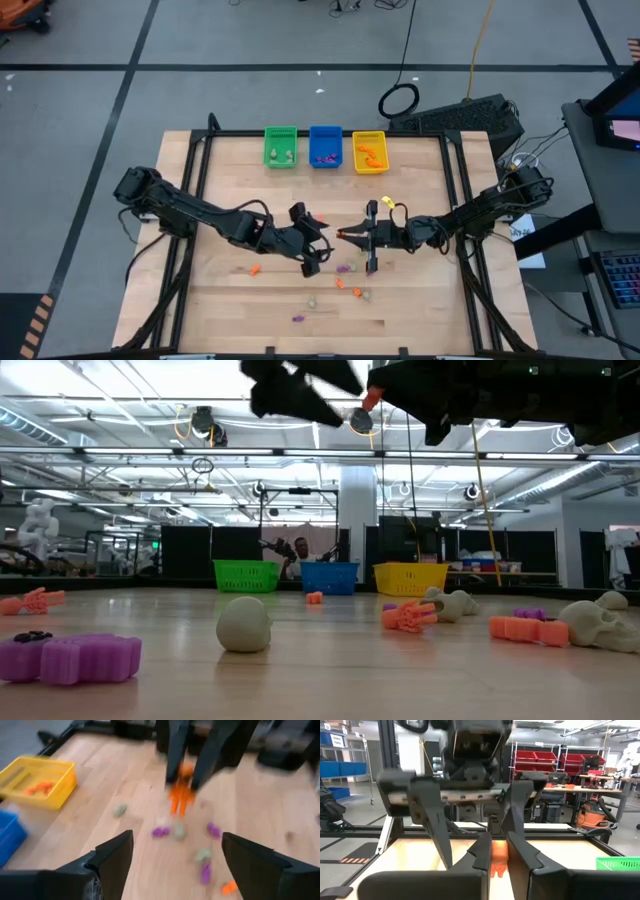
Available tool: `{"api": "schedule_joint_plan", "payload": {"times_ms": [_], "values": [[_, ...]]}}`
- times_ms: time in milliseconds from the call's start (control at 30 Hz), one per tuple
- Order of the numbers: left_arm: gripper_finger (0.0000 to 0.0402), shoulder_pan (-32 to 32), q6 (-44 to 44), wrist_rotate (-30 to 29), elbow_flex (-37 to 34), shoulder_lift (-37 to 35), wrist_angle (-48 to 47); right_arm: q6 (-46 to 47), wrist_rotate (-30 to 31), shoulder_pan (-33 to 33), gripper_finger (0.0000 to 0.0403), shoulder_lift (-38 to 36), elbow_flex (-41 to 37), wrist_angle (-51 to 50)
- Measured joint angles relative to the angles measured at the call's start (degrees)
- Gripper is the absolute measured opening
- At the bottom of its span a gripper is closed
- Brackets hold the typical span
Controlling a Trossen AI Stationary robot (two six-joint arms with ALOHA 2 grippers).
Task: Sort Halloween decoration
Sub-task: Put the orange skeleton toy into the yellow bin
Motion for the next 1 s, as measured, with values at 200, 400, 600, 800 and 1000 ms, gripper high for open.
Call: {"api": "schedule_joint_plan", "payload": {"times_ms": [200,400,600,800,1000], "values": [[0.0302,-2.10,-2.59,-8.25,-0.01,-1.99,-9.81,-0.81,3.07,-0.26,0.0024,-1.07,0.00,-0.07],[0.0294,-3.80,-2.31,-10.60,-0.07,-2.80,-12.06,-3.76,3.14,-0.31,0.0024,-5.89,0.00,-3.28],[0.0292,-4.79,-1.13,-13.79,-3.48,-2.92,-9.33,-5.07,2.89,0.68,0.0024,-12.33,0.00,-13.22],[0.0292,-4.90,0.90,-12.43,-8.87,-2.88,5.58,-4.13,2.82,2.49,0.0025,-16.59,0.00,-20.91],[0.0292,-5.62,6.93,-8.84,-9.78,-2.92,15.53,-4.26,2.81,3.06,0.0025,-17.21,0.00,-23.54]]}}
